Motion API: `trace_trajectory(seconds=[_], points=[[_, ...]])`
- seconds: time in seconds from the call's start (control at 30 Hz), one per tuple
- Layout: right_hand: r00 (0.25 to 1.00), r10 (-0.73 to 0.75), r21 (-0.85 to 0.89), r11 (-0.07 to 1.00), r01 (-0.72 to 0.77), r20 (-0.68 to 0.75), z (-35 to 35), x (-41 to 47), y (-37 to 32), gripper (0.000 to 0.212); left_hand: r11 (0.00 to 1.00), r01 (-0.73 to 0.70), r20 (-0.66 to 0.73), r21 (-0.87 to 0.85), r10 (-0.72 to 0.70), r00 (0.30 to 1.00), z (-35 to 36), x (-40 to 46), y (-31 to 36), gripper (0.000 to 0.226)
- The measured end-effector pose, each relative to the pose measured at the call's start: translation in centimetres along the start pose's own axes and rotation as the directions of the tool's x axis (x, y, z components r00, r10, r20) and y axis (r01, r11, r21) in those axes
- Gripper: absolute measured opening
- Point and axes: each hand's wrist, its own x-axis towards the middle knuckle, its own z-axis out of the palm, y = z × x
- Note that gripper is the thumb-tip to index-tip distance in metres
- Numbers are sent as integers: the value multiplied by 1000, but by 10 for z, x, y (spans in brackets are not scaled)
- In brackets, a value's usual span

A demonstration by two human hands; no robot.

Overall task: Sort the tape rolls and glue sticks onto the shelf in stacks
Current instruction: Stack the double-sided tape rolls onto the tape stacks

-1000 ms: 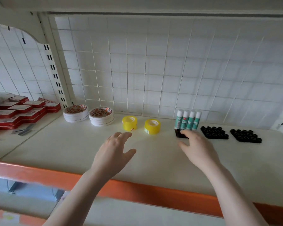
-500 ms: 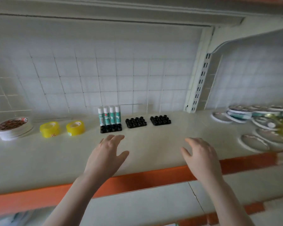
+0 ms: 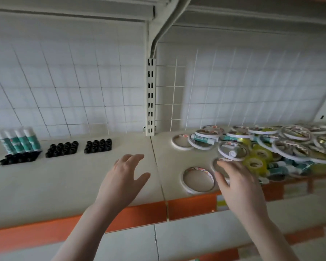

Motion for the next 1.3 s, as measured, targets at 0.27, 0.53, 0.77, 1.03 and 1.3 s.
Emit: trace_trajectory(seconds=[0.27, 0.53, 0.77, 1.03, 1.3], points=[[997, 78, -34, 996, -78, 4, 11, 5, 46, 28, 997, -75, 39, -14, 75, 996, 35, 33, 31, 50], [997, 65, -76, 995, -62, 40, 7, 36, 72, 30, 993, -116, 40, -39, 117, 992, 53, 66, 49, 51], [952, -48, -21, 998, 57, 301, 19, 75, 106, 34, 999, -39, -22, -11, 39, 999, 70, 76, 66, 49], [838, -213, 177, 974, 141, 503, 23, 104, 139, 48, 993, 110, -70, 37, -107, 992, 97, 76, 95, 50], [780, -262, 159, 965, 208, 568, 39, 123, 157, 46, 983, 171, -98, 66, -164, 982, 103, 76, 106, 49]])
